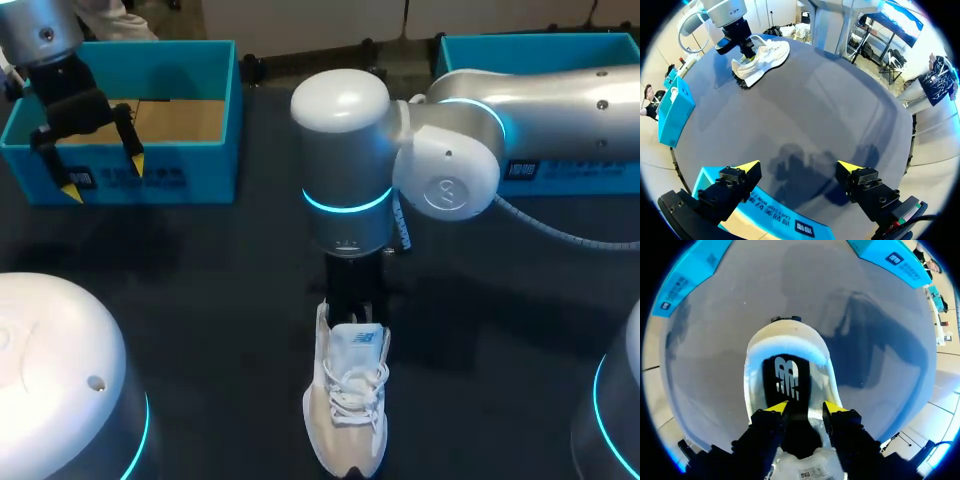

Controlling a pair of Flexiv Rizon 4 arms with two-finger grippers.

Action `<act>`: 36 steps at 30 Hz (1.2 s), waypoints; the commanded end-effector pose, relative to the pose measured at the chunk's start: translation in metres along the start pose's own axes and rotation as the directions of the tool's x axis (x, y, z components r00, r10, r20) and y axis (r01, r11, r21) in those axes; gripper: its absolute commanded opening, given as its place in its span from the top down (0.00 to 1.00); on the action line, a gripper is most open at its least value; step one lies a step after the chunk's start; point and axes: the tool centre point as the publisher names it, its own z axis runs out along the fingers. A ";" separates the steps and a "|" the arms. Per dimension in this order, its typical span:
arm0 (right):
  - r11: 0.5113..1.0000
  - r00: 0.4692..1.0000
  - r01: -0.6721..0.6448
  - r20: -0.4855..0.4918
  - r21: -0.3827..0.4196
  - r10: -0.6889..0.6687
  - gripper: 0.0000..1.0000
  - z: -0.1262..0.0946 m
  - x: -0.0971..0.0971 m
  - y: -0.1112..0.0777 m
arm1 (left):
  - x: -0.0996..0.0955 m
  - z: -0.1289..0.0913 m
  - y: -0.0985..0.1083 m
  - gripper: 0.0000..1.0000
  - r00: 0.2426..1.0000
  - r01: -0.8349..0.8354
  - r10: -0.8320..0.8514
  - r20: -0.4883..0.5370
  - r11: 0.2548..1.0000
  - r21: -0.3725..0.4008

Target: Take the shoe out of the shoebox, open the shoe tongue, remove and reinsert the insole, then place the shoe into the shoebox

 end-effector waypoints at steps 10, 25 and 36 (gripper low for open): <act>0.974 0.973 -0.223 0.052 -0.042 0.225 0.00 -0.009 0.024 -0.020 | 0.000 -0.001 0.001 0.00 1.000 -0.001 0.001 -0.003 1.000 -0.001; 0.971 0.970 -0.238 0.049 -0.039 0.240 0.00 -0.017 0.020 -0.033 | 0.000 -0.001 0.001 0.00 1.000 -0.001 0.001 -0.003 1.000 -0.001; 0.970 0.971 -0.239 0.033 0.038 0.238 0.00 -0.023 0.015 -0.037 | 0.000 -0.001 0.001 0.00 1.000 -0.001 0.001 -0.003 1.000 -0.001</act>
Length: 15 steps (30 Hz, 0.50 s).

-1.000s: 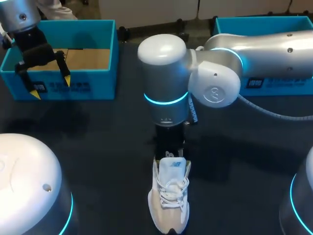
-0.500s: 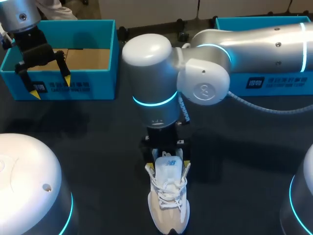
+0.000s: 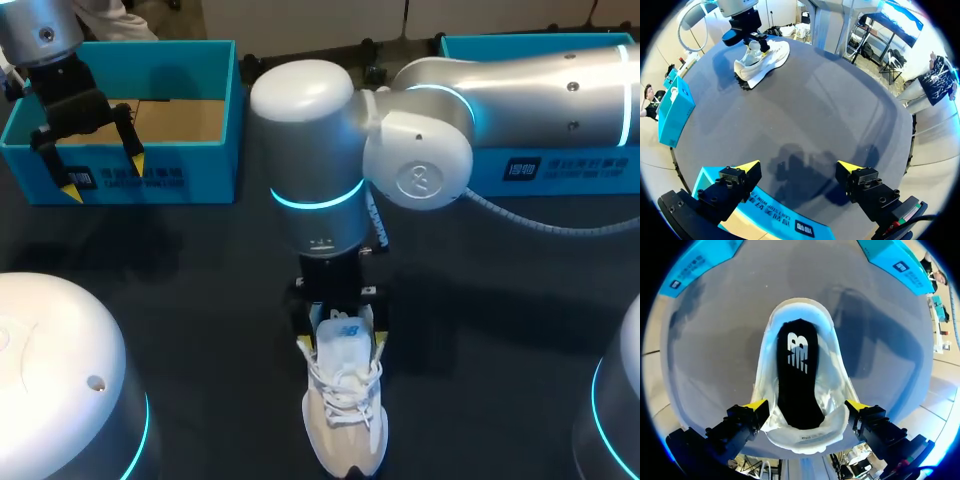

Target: Take the shoe out of the shoebox, open the shoe tongue, remove and reinsert the insole, then place the shoe into the shoebox

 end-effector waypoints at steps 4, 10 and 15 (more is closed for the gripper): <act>0.946 0.946 -0.323 -0.011 0.004 0.323 0.00 -0.003 -0.005 -0.013 | 0.000 -0.001 0.000 0.00 1.000 -0.001 0.001 -0.003 1.000 -0.001; 0.942 0.942 -0.334 -0.008 0.020 0.334 0.00 -0.004 -0.009 -0.021 | 0.000 -0.001 0.000 0.00 1.000 -0.001 0.001 -0.003 1.000 -0.001; 0.944 0.944 -0.331 -0.009 0.015 0.331 0.00 -0.010 -0.008 -0.030 | 0.000 -0.001 0.000 0.00 1.000 -0.001 0.001 -0.003 1.000 -0.001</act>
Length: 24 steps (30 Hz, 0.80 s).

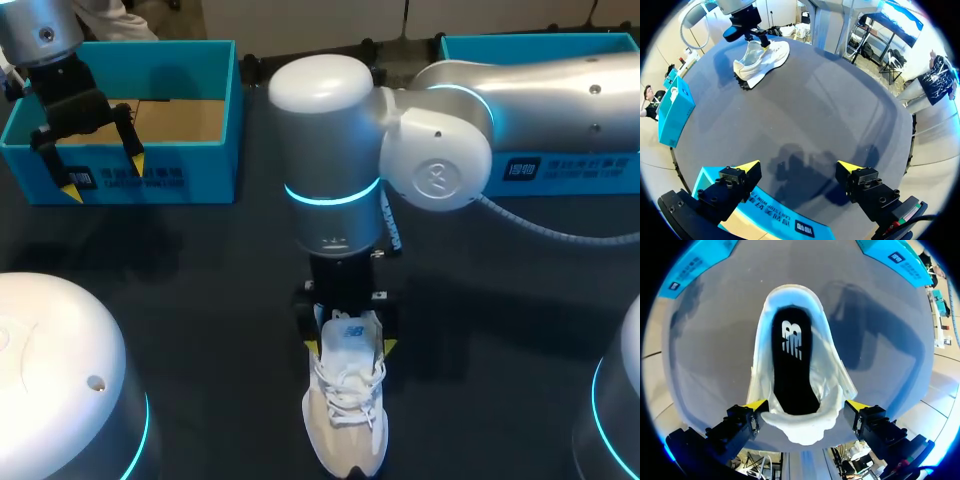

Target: Take the shoe out of the shoebox, open the shoe tongue, remove and reinsert the insole, then place the shoe into the shoebox

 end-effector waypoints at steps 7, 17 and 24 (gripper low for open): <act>0.957 0.956 -0.289 -0.047 -0.026 0.288 0.00 -0.011 0.005 -0.032 | 0.000 -0.001 0.001 0.00 1.000 -0.001 0.001 -0.003 1.000 -0.001; 0.972 0.970 -0.235 -0.076 -0.031 0.232 0.08 -0.019 0.001 -0.059 | 0.000 -0.001 0.001 0.00 1.000 -0.001 0.001 -0.003 1.000 -0.001; 0.970 0.969 -0.239 -0.077 -0.053 0.234 0.64 -0.015 -0.002 -0.057 | 0.000 -0.001 0.001 0.00 1.000 -0.001 0.001 -0.003 1.000 -0.001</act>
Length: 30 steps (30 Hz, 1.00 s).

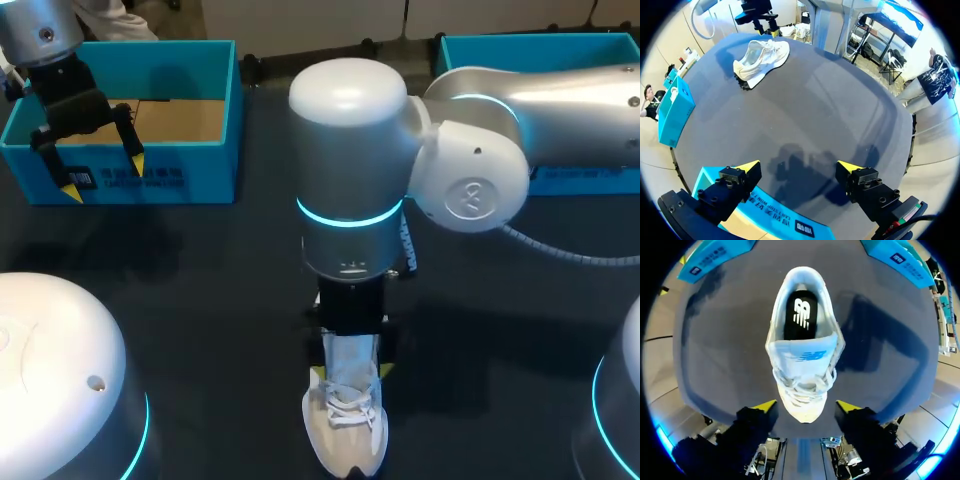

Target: Take the shoe out of the shoebox, open the shoe tongue, remove and reinsert the insole, then place the shoe into the shoebox

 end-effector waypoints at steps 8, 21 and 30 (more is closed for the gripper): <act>0.948 0.949 -0.314 0.010 -0.053 0.315 0.73 0.007 0.004 0.009 | 0.000 -0.001 0.001 0.00 1.000 -0.001 0.001 -0.003 1.000 -0.001; 0.950 0.949 -0.310 0.042 -0.032 0.312 0.71 0.029 0.009 0.054 | 0.000 -0.001 0.001 0.00 1.000 -0.001 0.001 -0.003 1.000 -0.001; 0.942 0.941 -0.336 0.042 -0.007 0.336 0.73 0.039 0.006 0.065 | 0.000 -0.001 0.001 0.00 1.000 -0.001 0.001 -0.003 1.000 -0.001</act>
